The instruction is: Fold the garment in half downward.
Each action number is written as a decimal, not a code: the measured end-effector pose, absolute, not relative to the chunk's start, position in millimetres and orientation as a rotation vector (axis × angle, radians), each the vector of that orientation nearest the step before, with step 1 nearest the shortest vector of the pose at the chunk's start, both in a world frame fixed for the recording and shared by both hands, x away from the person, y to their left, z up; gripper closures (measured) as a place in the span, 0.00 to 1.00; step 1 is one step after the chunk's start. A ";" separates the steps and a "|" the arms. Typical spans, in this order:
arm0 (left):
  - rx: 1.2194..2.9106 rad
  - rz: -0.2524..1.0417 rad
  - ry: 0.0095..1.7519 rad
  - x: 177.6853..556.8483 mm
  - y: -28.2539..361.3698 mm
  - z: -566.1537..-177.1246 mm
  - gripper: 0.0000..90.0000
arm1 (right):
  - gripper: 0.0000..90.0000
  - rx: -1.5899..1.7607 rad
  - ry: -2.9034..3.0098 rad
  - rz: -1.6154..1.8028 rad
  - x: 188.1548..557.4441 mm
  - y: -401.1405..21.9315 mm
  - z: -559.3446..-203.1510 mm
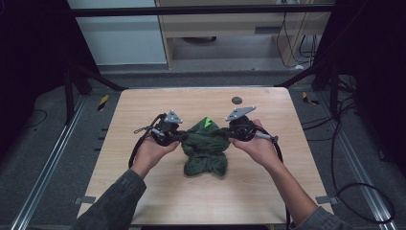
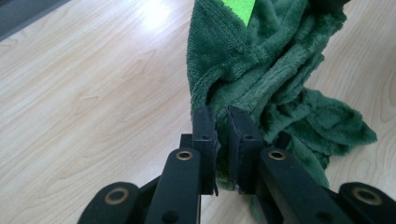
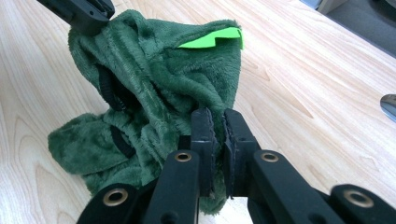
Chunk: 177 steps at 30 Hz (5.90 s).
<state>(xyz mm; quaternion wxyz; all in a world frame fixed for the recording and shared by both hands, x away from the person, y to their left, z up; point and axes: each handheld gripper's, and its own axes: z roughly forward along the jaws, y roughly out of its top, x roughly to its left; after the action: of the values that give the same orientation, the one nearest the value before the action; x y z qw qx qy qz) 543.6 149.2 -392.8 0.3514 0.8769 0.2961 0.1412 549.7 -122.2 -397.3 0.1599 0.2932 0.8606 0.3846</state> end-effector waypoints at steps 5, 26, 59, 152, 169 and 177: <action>2.280 0.360 0.753 539.1 148.6 -395.5 0.91 | 0.93 0.842 2.466 1.095 546.6 -121.9 -401.8; 2.285 0.328 0.740 524.0 150.1 -412.8 0.89 | 0.91 0.810 2.509 1.075 532.5 -117.5 -417.9; 2.259 0.296 0.730 498.8 150.3 -438.2 0.79 | 0.79 0.777 2.564 1.052 506.2 -111.8 -438.8; 2.289 0.278 0.688 461.9 160.6 -459.0 0.76 | 0.58 0.758 2.625 1.041 455.6 -111.9 -458.0; 2.318 0.282 0.672 454.7 156.0 -463.6 0.70 | 0.39 0.771 2.619 1.024 450.0 -111.8 -463.6; 2.313 0.299 0.684 451.3 156.0 -463.6 0.57 | 0.28 0.771 2.598 1.027 446.1 -114.0 -467.0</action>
<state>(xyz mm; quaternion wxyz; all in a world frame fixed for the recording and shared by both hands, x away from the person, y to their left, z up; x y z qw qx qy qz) 451.3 156.0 -463.6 0.3480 0.8923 0.2636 0.1151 446.1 -114.0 -467.0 0.1216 0.2641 0.8898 0.3517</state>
